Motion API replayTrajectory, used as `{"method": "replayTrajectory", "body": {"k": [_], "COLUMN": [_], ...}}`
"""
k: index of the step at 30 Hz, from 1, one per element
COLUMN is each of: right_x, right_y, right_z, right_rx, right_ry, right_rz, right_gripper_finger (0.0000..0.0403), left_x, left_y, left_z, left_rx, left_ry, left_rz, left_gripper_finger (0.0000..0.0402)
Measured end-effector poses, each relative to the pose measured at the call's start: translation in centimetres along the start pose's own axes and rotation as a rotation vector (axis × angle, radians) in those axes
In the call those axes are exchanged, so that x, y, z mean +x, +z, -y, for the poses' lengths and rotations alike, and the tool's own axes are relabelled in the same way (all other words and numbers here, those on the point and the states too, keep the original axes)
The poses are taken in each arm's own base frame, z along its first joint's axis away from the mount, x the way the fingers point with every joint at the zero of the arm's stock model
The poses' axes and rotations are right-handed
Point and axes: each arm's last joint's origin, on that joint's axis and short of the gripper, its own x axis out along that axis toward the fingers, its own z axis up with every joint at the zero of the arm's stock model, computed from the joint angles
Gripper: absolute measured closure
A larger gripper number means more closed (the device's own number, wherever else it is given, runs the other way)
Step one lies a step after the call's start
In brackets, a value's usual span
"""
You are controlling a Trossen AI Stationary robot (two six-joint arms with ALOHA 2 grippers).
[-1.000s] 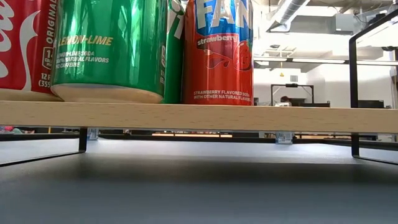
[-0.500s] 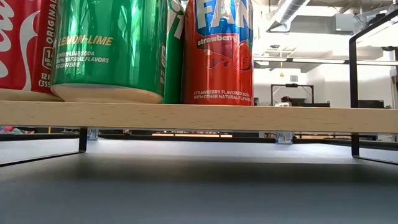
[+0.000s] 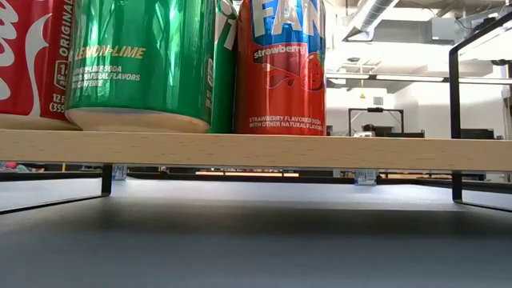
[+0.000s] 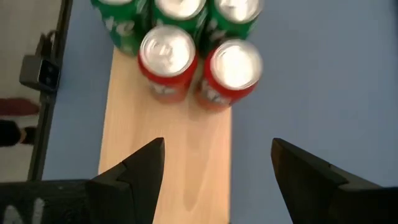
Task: Place canned beverage on shelf
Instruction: Put the orange soda can on the shelf aligned with the other orange soda can
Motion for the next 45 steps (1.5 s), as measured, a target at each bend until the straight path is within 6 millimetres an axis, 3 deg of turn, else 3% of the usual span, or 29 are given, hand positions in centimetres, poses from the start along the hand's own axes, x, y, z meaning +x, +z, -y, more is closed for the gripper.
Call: {"method": "replayTrajectory", "body": {"k": [5, 11, 16, 24, 36, 45], "right_x": [-2.1, -4.4, -5.3, -5.7, -5.7, -4.8], "right_y": [0.2, 0.8, 0.9, 0.6, 2.7, 4.5], "right_z": [1.7, 3.0, 3.4, 3.6, 6.3, 9.5], "right_rx": [0.070, 0.135, 0.099, 0.097, 0.089, 0.040], "right_ry": [-0.007, 0.036, 0.043, 0.031, -0.028, 0.030], "right_rz": [0.095, 0.251, 0.310, 0.308, 0.463, 0.544], "right_gripper_finger": [0.0127, 0.0127, 0.0127, 0.0127, 0.0127, 0.0127], "left_x": [-2.2, -5.6, -8.8, -12.5, -13.9, -11.4], "left_y": [0.7, 2.1, 3.5, 6.4, 15.7, 21.1], "left_z": [-1.0, -1.0, -0.6, 0.0, 2.3, 1.9], "left_rx": [-0.094, -0.082, -0.052, 0.040, 0.357, 0.440], "left_ry": [-0.055, -0.113, -0.137, -0.035, 0.130, 0.132], "left_rz": [0.112, 0.232, 0.300, 0.459, 0.596, 0.546], "left_gripper_finger": [0.0121, 0.0120, 0.0120, 0.0120, 0.0120, 0.0120]}}
